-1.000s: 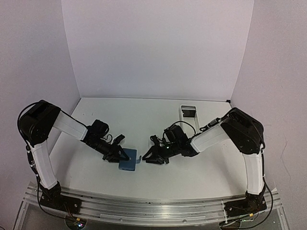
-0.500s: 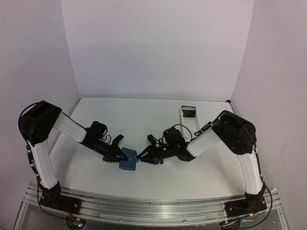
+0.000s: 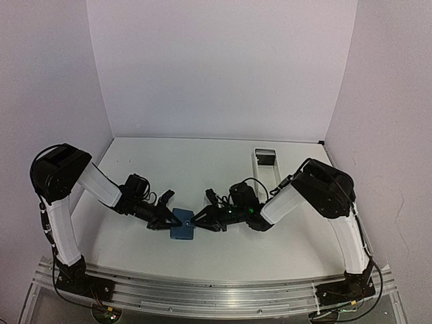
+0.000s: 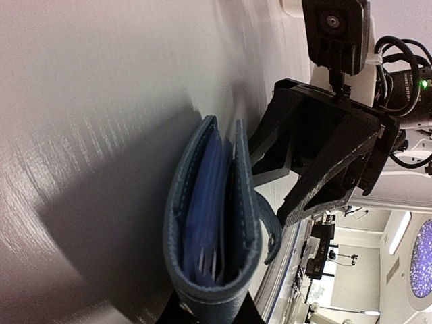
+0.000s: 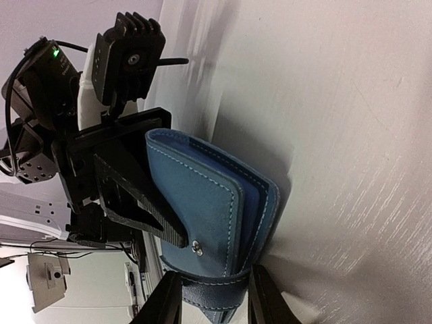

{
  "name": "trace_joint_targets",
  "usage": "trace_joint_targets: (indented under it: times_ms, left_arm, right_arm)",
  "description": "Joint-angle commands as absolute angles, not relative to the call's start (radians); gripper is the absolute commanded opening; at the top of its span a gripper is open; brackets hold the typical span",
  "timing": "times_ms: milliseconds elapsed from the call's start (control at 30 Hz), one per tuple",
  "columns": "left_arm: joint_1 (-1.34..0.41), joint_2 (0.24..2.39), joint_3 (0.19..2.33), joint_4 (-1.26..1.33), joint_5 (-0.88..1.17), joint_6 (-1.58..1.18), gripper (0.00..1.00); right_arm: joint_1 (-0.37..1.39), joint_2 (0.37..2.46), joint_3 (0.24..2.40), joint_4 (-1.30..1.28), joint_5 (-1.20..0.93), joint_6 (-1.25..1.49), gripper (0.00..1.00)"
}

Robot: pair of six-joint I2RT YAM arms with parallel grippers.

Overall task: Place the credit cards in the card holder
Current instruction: Pick up the card holder from the center of the board.

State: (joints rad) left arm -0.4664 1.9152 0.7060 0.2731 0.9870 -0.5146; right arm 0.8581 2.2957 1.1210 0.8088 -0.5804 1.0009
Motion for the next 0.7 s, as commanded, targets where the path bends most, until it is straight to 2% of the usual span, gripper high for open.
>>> trace_joint_targets:
  times_ms: [0,667]
  left_arm:
    - [-0.484,1.951,0.693,0.372,0.943,-0.544,0.00]
    - [-0.498,1.961,0.669,0.670,1.061,-0.775,0.00]
  right_arm:
    - [0.864,2.368,1.114,0.721,-0.537,0.999,0.30]
    - [0.871,2.383,1.087,0.852,-0.539,1.049,0.33]
